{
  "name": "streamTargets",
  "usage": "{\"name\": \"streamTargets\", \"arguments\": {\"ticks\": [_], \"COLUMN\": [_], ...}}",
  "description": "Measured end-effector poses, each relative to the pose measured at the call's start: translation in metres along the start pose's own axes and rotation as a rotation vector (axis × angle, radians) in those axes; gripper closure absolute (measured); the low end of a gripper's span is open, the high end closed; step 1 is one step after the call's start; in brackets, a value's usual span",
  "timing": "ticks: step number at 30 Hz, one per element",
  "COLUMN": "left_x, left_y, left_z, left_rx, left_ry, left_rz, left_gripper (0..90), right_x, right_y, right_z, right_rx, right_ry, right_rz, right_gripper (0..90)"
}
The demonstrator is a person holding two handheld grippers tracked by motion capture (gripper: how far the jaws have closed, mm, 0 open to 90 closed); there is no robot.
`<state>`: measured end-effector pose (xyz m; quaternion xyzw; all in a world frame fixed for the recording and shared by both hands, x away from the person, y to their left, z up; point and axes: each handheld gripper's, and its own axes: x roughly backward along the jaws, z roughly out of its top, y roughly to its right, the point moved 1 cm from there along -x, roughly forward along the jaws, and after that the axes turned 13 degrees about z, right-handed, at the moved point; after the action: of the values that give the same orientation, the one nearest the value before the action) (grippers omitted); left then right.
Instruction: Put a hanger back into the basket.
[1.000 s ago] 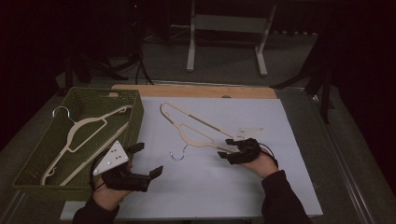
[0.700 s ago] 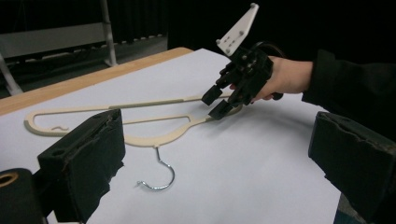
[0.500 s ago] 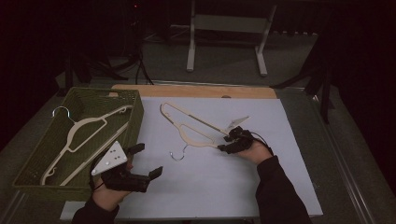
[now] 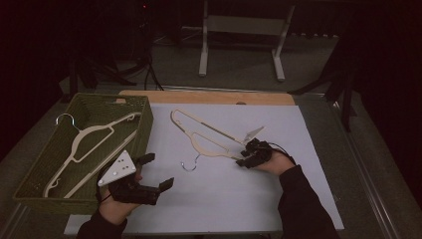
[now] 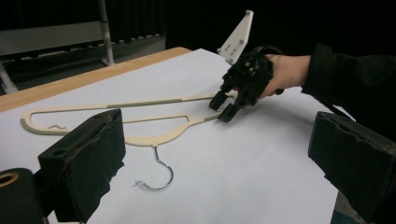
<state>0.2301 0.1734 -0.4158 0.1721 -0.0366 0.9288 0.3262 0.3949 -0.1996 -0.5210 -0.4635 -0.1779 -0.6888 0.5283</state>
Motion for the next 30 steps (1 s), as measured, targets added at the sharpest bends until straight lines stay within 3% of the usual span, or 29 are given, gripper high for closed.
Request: {"name": "streamTargets", "arguments": {"ticks": [3, 4, 6, 8, 11, 14, 20, 30], "left_x": [0.0, 0.0, 0.0, -0.001, -0.001, -0.001, 0.0, -0.001], "left_y": [-0.001, -0.001, -0.002, -0.002, -0.002, -0.001, -0.001, 0.001], "left_z": [-0.001, -0.001, -0.002, -0.002, -0.002, -0.002, -0.001, -0.003], "left_rx": [0.01, 0.01, 0.013, 0.012, 0.011, 0.008, 0.005, -0.002], "left_ry": [0.0, -0.001, -0.005, -0.005, -0.008, -0.004, 0.0, -0.012], "left_rz": [-0.005, -0.004, -0.006, -0.004, -0.002, -0.002, 0.002, -0.002], "left_gripper": [4.7, 4.7, 4.7, 4.7, 4.7, 4.7, 4.7, 4.7], "right_x": [-0.004, -0.005, -0.003, -0.003, -0.005, -0.005, -0.005, 0.017], "right_y": [0.0, 0.002, 0.004, 0.004, 0.0, -0.001, -0.008, -0.023], "right_z": [0.005, 0.007, 0.007, 0.007, 0.008, 0.008, 0.008, 0.004], "right_rx": [0.014, 0.008, -0.008, -0.011, 0.045, 0.054, 0.122, 0.158], "right_ry": [-0.003, -0.011, -0.007, -0.012, -0.034, -0.034, -0.053, 0.045], "right_rz": [0.001, -0.005, -0.015, -0.022, -0.035, -0.042, -0.066, 0.07], "right_gripper": [52.3, 60.5, 67.5, 69.3, 77.6, 78.0, 79.6, 79.6]}}
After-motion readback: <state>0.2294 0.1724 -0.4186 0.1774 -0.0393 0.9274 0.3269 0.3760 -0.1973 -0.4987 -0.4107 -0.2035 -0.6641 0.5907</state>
